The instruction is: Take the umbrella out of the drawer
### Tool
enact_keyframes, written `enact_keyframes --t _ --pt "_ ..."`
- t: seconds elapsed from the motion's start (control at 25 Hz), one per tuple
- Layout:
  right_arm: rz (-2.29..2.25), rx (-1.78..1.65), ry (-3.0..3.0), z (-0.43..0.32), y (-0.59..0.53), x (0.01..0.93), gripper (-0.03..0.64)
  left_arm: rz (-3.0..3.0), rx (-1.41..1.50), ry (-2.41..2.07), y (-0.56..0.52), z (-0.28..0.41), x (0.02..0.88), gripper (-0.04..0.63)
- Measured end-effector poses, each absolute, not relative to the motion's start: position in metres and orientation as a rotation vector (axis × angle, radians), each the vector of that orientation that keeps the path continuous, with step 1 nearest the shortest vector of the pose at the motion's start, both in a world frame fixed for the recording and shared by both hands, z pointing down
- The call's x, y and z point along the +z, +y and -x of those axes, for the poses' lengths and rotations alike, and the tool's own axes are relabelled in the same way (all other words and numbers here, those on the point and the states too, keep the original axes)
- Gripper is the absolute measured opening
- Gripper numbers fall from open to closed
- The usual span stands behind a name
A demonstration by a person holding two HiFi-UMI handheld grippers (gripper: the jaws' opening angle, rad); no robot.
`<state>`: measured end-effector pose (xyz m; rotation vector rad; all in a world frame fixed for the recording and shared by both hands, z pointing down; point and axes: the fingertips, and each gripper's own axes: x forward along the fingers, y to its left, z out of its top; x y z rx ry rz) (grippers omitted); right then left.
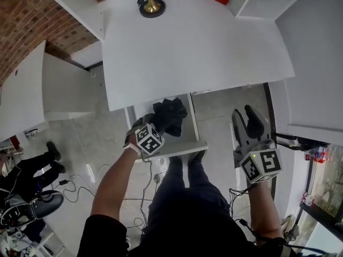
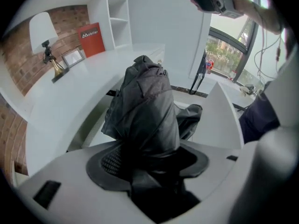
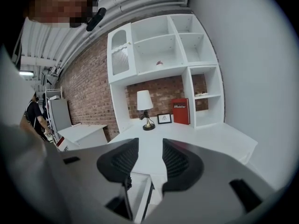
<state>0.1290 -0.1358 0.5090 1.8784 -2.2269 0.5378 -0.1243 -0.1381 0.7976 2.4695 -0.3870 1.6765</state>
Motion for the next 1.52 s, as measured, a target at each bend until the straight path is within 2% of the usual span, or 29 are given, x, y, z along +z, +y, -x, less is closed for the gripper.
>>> enact_keyframes --t 0.76,1.16,1.52 --pt "-1.949 0.346 -2.365 -0.106 -0.148 0.394 0.152 -2.729 1.267 -0.704 -0.164 0.117 0.558 0.272" --pt "-2.012 0.286 -2.358 -0.097 -0.156 0.367 0.146 -2.746 1.203 -0.813 -0.214 0.156 0.519 0.272" --pt "-1.986 0.331 -2.335 -0.078 -0.165 0.387 0.143 -2.649 1.224 -0.868 -0.281 0.168 0.537 0.272"
